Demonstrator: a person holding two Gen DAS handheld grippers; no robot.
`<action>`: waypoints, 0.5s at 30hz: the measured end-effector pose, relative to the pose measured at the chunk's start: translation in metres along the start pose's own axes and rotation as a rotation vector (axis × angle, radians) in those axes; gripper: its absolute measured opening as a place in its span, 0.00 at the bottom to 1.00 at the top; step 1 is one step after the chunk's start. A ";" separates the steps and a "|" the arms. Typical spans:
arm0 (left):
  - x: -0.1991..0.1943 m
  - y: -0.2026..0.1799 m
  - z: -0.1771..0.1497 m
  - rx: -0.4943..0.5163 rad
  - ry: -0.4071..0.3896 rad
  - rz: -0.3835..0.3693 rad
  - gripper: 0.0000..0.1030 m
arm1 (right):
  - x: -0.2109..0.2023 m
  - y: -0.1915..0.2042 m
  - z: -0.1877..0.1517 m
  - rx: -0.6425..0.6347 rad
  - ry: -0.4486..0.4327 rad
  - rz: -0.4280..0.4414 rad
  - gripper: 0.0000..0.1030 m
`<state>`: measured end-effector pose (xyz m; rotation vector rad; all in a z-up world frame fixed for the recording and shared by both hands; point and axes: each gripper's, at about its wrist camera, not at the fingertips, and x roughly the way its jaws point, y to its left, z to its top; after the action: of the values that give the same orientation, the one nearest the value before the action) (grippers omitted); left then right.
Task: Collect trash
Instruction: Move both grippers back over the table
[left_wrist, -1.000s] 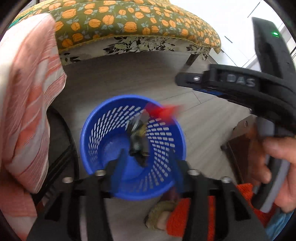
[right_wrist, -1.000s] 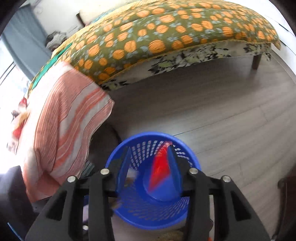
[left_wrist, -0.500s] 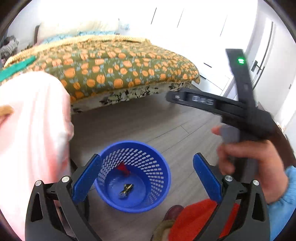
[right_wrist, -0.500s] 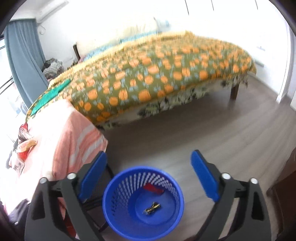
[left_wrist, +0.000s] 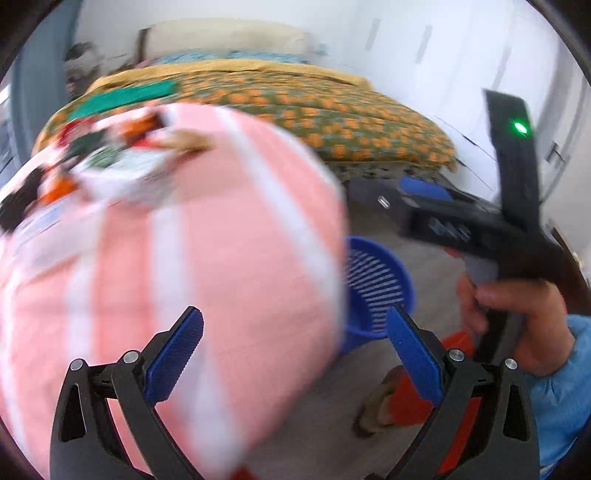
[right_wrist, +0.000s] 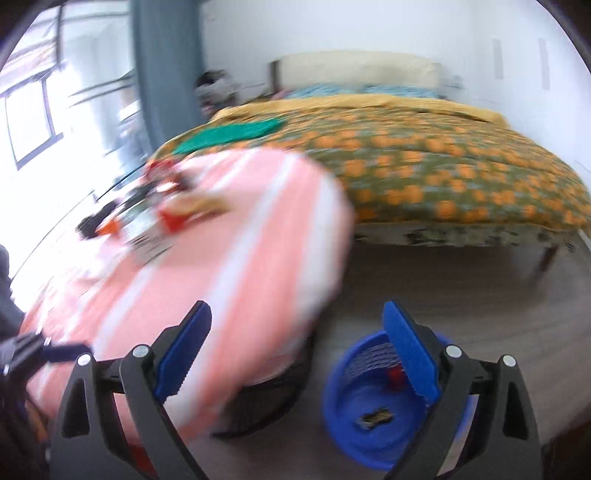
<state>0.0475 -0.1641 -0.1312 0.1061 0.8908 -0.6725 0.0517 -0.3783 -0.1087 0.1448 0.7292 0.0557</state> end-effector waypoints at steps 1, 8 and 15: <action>-0.006 0.014 -0.003 -0.020 -0.003 0.020 0.95 | 0.004 0.016 -0.002 -0.021 0.017 0.022 0.89; -0.042 0.110 -0.009 -0.116 -0.041 0.167 0.95 | 0.014 0.105 -0.016 -0.137 0.091 0.142 0.89; -0.053 0.187 0.018 0.011 -0.036 0.152 0.95 | 0.008 0.139 -0.027 -0.165 0.107 0.179 0.89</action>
<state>0.1460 0.0037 -0.1147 0.1696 0.8354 -0.5364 0.0399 -0.2366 -0.1130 0.0489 0.8137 0.2959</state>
